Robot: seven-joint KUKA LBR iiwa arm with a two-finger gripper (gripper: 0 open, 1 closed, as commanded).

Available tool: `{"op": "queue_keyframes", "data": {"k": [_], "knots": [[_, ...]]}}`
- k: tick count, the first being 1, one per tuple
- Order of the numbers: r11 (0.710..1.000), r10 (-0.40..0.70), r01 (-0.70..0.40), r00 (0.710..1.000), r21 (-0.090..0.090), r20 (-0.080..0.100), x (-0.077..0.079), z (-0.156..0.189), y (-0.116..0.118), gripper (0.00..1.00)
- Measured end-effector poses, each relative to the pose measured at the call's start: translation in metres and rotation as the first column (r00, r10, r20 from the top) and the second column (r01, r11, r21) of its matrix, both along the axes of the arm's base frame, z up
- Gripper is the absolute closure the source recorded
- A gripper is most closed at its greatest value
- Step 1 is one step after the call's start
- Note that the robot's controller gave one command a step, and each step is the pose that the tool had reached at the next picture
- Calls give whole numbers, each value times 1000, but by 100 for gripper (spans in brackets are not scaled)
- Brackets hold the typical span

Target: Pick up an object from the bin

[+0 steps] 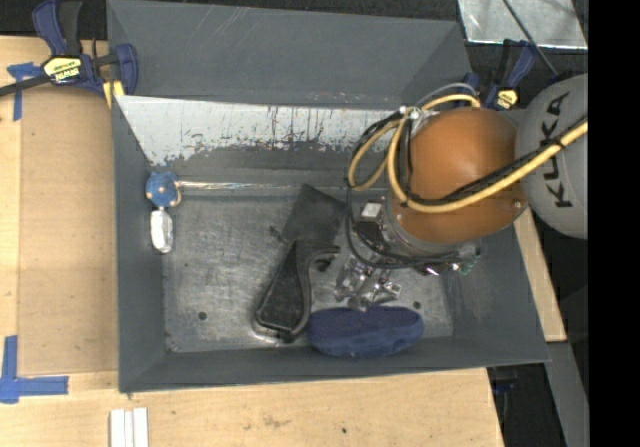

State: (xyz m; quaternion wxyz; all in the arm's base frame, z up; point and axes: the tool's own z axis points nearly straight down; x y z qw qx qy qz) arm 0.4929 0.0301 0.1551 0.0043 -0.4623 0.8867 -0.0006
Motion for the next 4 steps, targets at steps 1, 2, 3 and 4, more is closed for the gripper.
{"op": "queue_keyframes", "data": {"k": [1, 2, 3, 4], "knots": [[1000, -3, 3, 1000, -1, -5, -1, -2, -1, 0], [999, -53, 53, 999, -4, -4, -5, -24, 14, 0], [995, 103, -103, 995, -2, 1, 97, -49, 8, 0], [932, 362, -362, 932, -3, 0, 120, -80, 17, 0]]}}
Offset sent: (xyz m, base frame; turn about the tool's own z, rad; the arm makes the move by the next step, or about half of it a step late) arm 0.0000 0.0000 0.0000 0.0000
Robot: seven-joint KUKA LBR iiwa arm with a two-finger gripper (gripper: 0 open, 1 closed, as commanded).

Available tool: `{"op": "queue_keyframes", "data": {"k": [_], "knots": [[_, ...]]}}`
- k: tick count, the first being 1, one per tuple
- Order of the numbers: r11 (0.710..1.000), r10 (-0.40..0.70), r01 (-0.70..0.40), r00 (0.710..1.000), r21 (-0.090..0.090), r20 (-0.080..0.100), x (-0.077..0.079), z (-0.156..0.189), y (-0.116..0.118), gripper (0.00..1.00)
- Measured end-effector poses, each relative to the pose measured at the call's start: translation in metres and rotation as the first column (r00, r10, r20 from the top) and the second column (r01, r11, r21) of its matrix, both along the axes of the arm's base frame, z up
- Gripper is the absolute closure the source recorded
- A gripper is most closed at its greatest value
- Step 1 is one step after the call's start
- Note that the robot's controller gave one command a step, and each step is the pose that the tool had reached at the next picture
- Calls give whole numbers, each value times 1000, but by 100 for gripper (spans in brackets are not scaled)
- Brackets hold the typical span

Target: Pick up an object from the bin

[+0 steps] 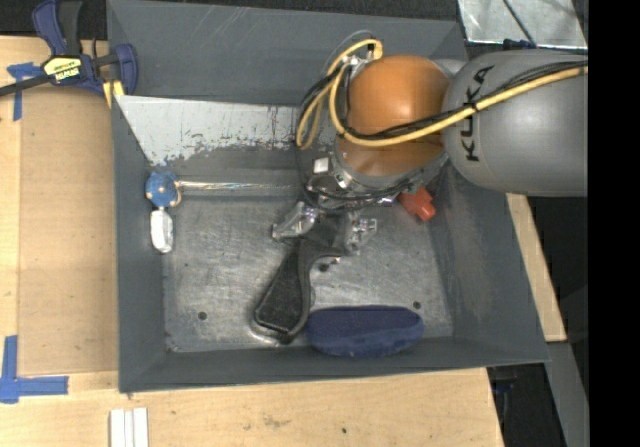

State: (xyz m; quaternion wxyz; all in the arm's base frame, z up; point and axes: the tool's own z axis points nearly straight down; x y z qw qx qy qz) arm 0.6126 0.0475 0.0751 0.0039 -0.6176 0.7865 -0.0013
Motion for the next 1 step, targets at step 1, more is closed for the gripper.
{"op": "queue_keyframes", "data": {"k": [1], "knots": [[1000, -3, 2, 1000, 14, 17, 4, 5, 6, 100]]}}
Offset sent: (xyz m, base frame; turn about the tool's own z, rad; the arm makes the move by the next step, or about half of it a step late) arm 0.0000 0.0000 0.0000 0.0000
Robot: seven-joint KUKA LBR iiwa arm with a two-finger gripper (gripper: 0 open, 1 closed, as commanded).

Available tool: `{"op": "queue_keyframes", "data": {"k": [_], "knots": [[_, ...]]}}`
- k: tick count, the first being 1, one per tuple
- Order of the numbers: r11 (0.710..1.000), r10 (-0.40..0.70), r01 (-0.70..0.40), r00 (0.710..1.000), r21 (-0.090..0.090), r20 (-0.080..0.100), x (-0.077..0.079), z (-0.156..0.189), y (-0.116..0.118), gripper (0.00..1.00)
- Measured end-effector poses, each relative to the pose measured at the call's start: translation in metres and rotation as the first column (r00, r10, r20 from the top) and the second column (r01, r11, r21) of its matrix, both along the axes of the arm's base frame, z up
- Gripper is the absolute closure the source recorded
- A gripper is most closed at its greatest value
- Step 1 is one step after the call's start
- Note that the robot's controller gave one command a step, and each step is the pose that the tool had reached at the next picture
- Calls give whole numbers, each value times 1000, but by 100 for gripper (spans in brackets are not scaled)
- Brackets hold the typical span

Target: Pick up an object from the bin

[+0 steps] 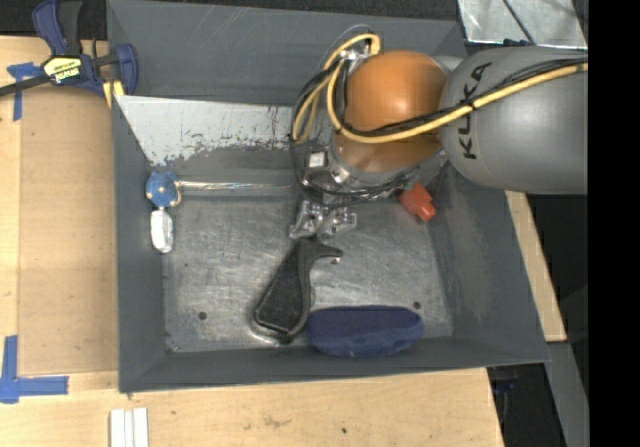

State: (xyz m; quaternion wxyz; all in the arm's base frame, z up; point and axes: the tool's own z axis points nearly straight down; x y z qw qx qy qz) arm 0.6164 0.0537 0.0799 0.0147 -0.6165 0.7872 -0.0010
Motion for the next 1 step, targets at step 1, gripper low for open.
{"op": "queue_keyframes", "data": {"k": [1], "knots": [[986, 165, -165, 986, -18, -13, -16, 176, -48, 100]]}}
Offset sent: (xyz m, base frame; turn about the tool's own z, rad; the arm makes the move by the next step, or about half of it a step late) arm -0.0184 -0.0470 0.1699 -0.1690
